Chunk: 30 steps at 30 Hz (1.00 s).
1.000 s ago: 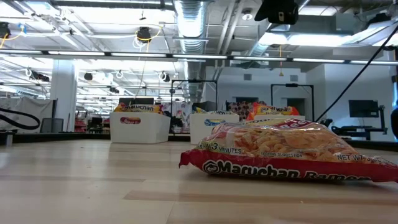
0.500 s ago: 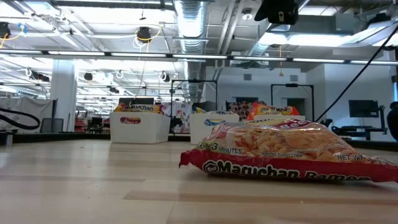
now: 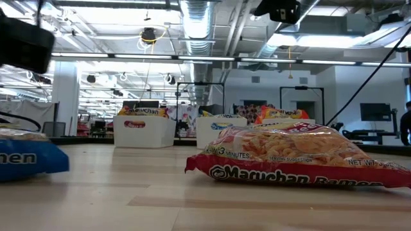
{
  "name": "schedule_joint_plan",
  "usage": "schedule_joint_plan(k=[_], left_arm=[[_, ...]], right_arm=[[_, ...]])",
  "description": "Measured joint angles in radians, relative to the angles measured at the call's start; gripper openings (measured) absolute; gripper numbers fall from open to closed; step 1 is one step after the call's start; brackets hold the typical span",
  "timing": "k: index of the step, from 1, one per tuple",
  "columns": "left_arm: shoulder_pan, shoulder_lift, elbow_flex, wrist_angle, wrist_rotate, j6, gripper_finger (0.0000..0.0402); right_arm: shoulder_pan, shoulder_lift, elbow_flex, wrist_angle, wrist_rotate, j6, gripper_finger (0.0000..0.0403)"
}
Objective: Sort Maruchan noodles
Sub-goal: Put the blue noodle pack into the top middle white bin
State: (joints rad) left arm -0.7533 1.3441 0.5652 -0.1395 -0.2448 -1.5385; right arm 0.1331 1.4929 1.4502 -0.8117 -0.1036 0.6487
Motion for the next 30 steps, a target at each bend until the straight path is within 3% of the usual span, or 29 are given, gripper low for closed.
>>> schedule_joint_plan(k=[10, 16, 22, 30], left_arm=[[0.200, -0.002, 0.053, 0.002, 0.133, 0.347, 0.0000], [0.320, -0.002, 0.076, 0.001, 0.222, 0.502, 0.0000], [0.395, -0.002, 0.091, 0.003, 0.312, 0.589, 0.0000], [0.408, -0.003, 0.095, -0.027, 0.424, 0.610, 0.0000]], right_arm=[[-0.057, 0.000, 0.000, 0.050, 0.000, -0.075, 0.0234], [-0.078, 0.001, -0.036, 0.145, -0.001, -0.130, 0.0239], [-0.047, 0.002, -0.120, 0.319, -0.001, -0.109, 0.0232], [0.032, 0.002, -0.270, 0.605, 0.047, 0.012, 0.0230]])
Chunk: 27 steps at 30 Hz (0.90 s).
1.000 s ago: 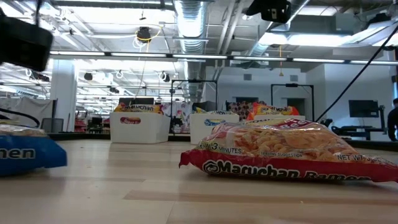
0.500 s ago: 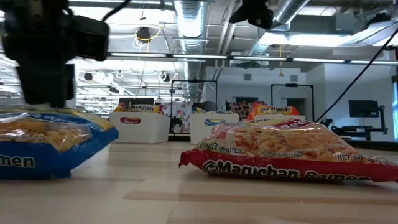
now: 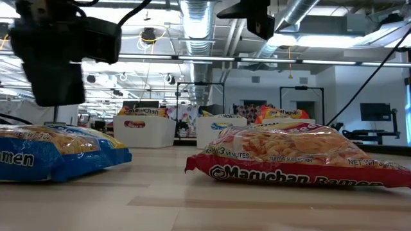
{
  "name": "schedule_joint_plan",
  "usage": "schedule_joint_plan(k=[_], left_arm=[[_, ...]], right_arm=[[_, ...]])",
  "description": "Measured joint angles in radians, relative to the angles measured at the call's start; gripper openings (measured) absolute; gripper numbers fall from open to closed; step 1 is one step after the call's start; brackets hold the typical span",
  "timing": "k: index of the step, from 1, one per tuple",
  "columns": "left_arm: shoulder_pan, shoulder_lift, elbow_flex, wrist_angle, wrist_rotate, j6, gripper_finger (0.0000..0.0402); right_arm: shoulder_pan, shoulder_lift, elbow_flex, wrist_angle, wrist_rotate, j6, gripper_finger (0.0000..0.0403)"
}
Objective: Sort Maruchan noodles
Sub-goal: Put the blue noodle pack into the top middle white bin
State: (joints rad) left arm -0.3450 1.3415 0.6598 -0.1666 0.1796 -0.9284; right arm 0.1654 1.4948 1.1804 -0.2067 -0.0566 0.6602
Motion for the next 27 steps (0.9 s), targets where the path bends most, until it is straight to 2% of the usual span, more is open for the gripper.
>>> schedule_joint_plan(k=[4, 8, 10, 15, 18, 27], left_arm=[[-0.015, -0.017, 0.000, -0.088, 0.127, -0.082, 0.0000], [-0.079, -0.054, 0.000, -0.230, 0.149, -0.177, 0.0000], [-0.115, -0.058, 0.000, -0.249, 0.146, -0.211, 0.0000], [-0.161, -0.002, 0.000, -0.141, 0.091, -0.268, 0.0000], [-0.161, 0.044, 0.000, -0.093, 0.057, -0.290, 0.0000], [-0.159, 0.155, -0.001, 0.009, 0.052, -0.297, 0.0000]], right_arm=[[0.028, 0.000, -0.041, 0.061, 0.008, 0.032, 0.0230], [0.054, 0.000, -0.045, 0.041, 0.009, 0.048, 0.0230], [0.064, 0.000, -0.045, 0.035, 0.009, 0.053, 0.0230], [0.072, 0.075, -0.048, 0.037, 0.008, 0.135, 0.0229], [0.078, 0.142, -0.043, 0.137, 0.006, 0.158, 0.0229], [0.043, 0.318, -0.002, 0.230, -0.080, 0.324, 0.0229]])
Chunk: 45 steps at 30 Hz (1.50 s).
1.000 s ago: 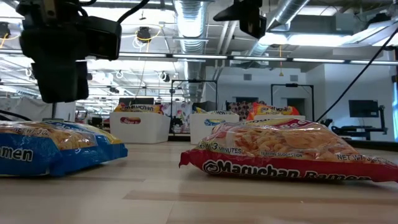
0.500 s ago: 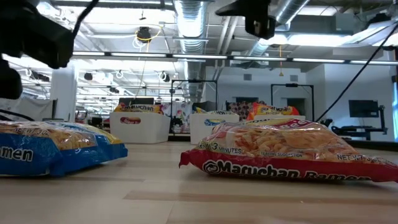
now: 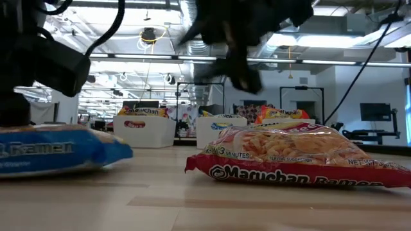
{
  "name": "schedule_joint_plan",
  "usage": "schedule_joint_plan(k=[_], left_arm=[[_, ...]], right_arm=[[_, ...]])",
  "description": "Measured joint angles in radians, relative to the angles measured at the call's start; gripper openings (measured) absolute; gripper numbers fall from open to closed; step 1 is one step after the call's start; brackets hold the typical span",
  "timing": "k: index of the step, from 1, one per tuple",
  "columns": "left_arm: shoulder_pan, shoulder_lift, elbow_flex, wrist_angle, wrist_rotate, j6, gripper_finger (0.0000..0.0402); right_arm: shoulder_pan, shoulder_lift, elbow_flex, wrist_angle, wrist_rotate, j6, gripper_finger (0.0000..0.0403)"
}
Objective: Sort Maruchan noodles
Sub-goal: Put the blue noodle pack into the top middle white bin
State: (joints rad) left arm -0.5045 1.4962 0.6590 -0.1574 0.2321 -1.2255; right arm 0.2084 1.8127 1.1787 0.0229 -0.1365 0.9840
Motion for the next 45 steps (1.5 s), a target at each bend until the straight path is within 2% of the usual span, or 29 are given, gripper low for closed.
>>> schedule_joint_plan(k=[10, 13, 20, 30, 45], left_arm=[[0.075, 0.060, 0.002, 0.005, -0.050, 0.003, 0.0000], [0.105, 0.095, 0.003, 0.055, -0.049, 0.001, 0.0000], [0.122, 0.169, 0.002, 0.216, -0.025, -0.019, 0.0000], [0.124, 0.180, 0.001, 0.243, -0.031, -0.025, 0.0000], [0.164, 0.181, 0.000, 0.276, -0.031, -0.013, 0.0000]], right_arm=[[-0.028, 0.198, 0.098, 0.088, -0.188, 0.127, 0.0229], [-0.038, 0.225, 0.106, 0.090, -0.225, 0.160, 0.0229], [-0.042, 0.235, 0.110, 0.017, -0.233, 0.174, 0.0227], [-0.076, 0.193, 0.109, -0.148, -0.202, 0.118, 0.0218], [-0.080, 0.204, 0.110, -0.144, -0.169, 0.089, 0.0219]])
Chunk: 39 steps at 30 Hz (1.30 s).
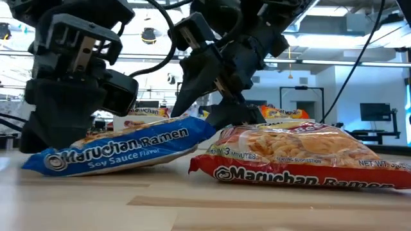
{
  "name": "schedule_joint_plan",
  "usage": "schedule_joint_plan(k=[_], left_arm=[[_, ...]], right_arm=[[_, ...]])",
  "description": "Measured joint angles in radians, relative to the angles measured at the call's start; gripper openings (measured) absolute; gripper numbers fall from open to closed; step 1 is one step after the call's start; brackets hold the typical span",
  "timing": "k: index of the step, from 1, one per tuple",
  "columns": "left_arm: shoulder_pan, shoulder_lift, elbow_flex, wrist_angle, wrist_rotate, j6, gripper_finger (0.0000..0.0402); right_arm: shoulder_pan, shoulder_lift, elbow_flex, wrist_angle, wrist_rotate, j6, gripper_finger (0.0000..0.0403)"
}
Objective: Sort Maruchan noodles
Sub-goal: Put the blue noodle pack into the top middle white bin
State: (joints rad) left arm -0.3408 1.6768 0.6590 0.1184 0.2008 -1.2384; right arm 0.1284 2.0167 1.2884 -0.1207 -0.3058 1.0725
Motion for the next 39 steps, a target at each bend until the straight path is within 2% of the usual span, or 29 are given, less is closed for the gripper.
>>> schedule_joint_plan(k=[11, 16, 21, 32, 39], left_arm=[[0.056, 0.000, 0.000, 0.045, 0.004, 0.037, 0.0000], [0.077, 0.001, -0.002, 0.090, -0.004, 0.046, 0.0000], [0.093, 0.002, -0.002, 0.109, -0.004, 0.053, 0.0000], [0.099, 0.002, -0.002, 0.138, 0.005, 0.069, 0.0000], [0.100, -0.008, -0.002, 0.139, 0.012, 0.078, 0.0000]], right_arm=[[-0.003, 0.000, 0.000, -0.032, 0.066, 0.038, 0.0219], [-0.015, 0.000, 0.000, -0.067, 0.074, 0.079, 0.0205], [-0.021, 0.000, -0.001, -0.082, 0.099, 0.098, 0.0166], [-0.022, 0.000, -0.001, -0.072, 0.132, 0.051, 0.0017], [-0.027, -0.001, 0.000, -0.085, 0.129, -0.015, 0.0006]])
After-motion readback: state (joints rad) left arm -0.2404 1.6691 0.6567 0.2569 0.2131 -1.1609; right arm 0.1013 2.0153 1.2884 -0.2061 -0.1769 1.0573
